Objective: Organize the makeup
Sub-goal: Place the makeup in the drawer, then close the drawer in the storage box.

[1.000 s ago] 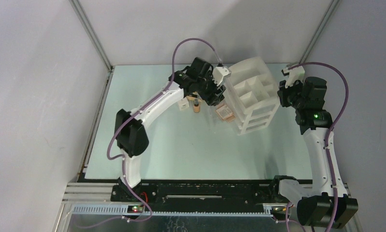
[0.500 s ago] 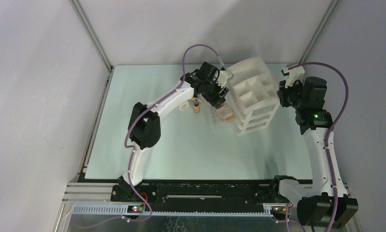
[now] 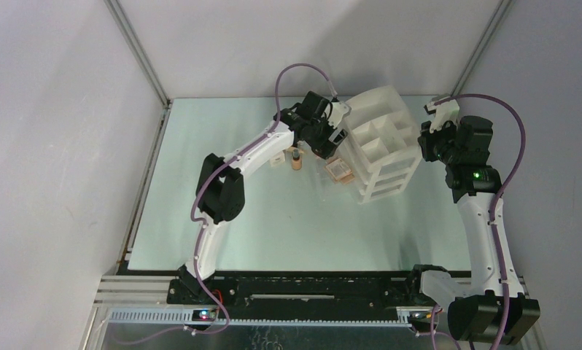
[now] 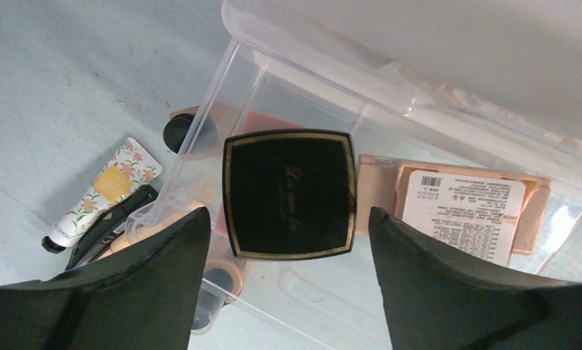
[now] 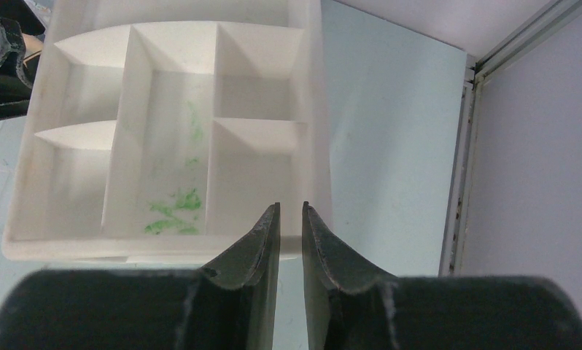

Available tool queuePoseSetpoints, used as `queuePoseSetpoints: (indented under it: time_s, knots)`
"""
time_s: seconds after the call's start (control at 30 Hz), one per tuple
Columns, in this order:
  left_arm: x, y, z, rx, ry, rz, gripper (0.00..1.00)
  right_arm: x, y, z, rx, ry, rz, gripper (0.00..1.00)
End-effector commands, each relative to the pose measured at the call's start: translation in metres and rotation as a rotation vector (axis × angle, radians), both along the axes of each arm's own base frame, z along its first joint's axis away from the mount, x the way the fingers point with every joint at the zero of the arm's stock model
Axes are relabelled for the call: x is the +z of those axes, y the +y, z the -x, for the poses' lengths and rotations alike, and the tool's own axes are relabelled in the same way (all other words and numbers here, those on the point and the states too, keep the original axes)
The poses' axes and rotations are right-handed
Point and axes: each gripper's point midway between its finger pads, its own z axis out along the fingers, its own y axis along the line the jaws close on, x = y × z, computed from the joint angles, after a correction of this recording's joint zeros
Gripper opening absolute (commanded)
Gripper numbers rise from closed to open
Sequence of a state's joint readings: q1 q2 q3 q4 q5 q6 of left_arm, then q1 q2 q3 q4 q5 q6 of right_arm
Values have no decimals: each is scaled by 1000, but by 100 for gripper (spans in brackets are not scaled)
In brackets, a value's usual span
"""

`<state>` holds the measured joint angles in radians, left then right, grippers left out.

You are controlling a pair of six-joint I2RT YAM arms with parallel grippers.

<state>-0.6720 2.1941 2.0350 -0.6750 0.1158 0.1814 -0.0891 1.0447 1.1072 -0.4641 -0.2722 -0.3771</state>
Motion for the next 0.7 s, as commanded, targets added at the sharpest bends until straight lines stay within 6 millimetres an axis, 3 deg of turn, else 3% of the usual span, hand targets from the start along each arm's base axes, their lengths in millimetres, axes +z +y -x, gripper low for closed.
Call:
queuePoseSetpoints:
  time_s: [0.0, 0.13, 0.3, 0.5, 0.67]
  knots:
    - [77, -8, 1, -16, -110, 137, 96, 1, 3, 0, 16, -4, 1, 25]
    - [104, 2, 24, -61, -131, 173, 100, 1, 3, 0, 15, -2, 2, 25]
    - [105, 24, 61, -145, -173, 180, 100, 1, 4, 0, 17, -2, 5, 25]
    - [66, 48, 96, -272, -173, 103, 97, 0, 6, -1, 22, -1, 6, 25]
    - [34, 60, 104, -308, -168, 43, 93, -3, 6, -3, 21, 9, 9, 25]
